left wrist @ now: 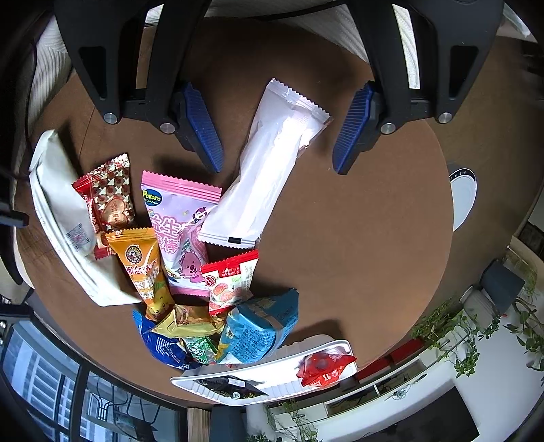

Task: Organize snacks
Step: 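Move the right tool toward the long white wrapper and lower it, then grasp the white wrapper with the right gripper while the left grasps another white wrapper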

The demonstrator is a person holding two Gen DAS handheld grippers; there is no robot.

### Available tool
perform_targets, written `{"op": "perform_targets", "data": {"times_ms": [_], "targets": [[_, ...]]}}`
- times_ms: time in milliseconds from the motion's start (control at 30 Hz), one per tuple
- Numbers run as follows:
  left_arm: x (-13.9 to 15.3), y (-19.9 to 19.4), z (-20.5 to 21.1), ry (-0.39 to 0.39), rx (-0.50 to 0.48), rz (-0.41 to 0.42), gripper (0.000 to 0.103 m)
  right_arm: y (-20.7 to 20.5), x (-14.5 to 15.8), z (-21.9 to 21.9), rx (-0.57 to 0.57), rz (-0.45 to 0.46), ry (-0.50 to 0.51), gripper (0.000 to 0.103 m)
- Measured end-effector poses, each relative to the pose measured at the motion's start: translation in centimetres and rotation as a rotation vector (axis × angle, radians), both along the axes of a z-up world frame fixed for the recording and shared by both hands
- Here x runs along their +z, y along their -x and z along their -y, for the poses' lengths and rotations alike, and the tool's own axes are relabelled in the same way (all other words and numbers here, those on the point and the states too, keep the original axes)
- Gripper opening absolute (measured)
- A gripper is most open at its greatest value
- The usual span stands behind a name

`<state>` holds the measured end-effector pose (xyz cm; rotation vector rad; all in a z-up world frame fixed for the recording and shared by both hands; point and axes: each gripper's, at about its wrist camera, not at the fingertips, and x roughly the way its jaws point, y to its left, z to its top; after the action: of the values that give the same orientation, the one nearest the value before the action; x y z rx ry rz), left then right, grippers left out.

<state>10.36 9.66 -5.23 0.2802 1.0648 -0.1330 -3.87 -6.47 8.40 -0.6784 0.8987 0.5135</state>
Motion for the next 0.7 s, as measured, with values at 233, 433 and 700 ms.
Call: {"op": "perform_targets", "data": {"times_ms": [233, 433, 700], "targets": [[-0.4, -0.2, 0.2, -0.015, -0.016, -0.009, 0.065, -2.6, -0.6, 1.3, -0.184, -0.182, -0.322, 0.087], [-0.7, -0.6, -0.2, -0.023, -0.037, -0.007, 0.066, -3.5, -2.7, -0.6, -0.197, -0.261, -0.379, 0.073], [-0.8, -1.5, -0.7, 0.009, -0.092, -0.01, 0.061, -3.9, -3.7, -2.0, -0.165, -0.327, -0.431, 0.044]]}}
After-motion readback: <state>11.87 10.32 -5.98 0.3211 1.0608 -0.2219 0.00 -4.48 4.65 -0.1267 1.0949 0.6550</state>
